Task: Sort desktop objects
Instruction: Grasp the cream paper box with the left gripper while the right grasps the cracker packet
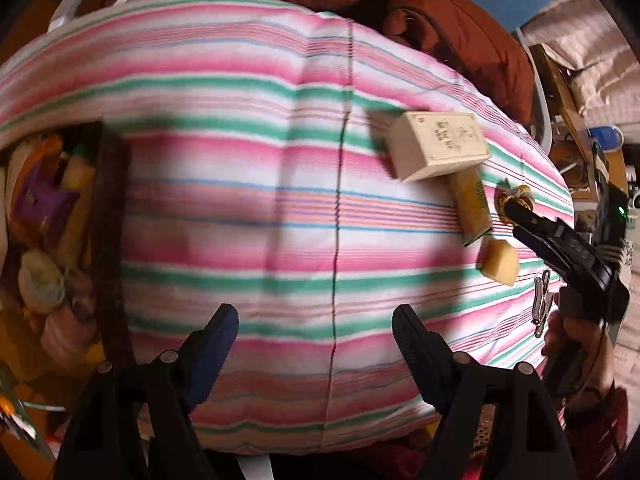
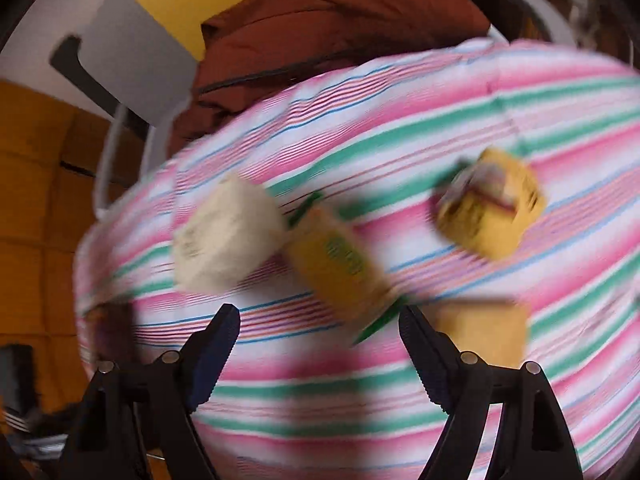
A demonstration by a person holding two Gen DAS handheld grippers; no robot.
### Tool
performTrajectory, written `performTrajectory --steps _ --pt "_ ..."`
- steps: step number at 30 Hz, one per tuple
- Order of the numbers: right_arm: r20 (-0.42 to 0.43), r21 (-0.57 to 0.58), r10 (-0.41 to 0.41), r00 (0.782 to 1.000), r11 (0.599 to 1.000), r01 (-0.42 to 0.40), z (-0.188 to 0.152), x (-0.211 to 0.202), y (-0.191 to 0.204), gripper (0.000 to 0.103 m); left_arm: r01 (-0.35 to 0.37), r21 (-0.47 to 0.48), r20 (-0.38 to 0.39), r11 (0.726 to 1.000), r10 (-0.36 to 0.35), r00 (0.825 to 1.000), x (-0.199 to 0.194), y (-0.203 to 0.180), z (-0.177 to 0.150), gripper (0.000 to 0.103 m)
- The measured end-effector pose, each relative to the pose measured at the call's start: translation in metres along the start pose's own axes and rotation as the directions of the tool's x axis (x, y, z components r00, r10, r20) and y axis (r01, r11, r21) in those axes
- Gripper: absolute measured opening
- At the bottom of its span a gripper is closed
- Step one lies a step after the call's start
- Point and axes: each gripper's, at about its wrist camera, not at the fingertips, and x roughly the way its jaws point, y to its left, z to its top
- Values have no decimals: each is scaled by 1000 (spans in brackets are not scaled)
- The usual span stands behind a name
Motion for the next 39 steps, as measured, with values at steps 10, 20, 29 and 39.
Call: performTrajectory --steps 10,20,29,39 --pt "-120 -234 -75 990 971 45 22 51 21 82 -43 133 15 990 42 999 6 -42 52 81" --pt "-61 107 68 996 992 -61 -8 43 -30 39 -111 340 31 934 106 994 36 -102 100 81" --pt "-30 184 84 996 980 -77 -40 29 -39 52 -154 538 14 829 175 985 69 -151 117 81" --pt "-69 6 -127 989 992 128 -20 47 -2 66 -149 467 -47 872 192 980 101 -133 118 62"
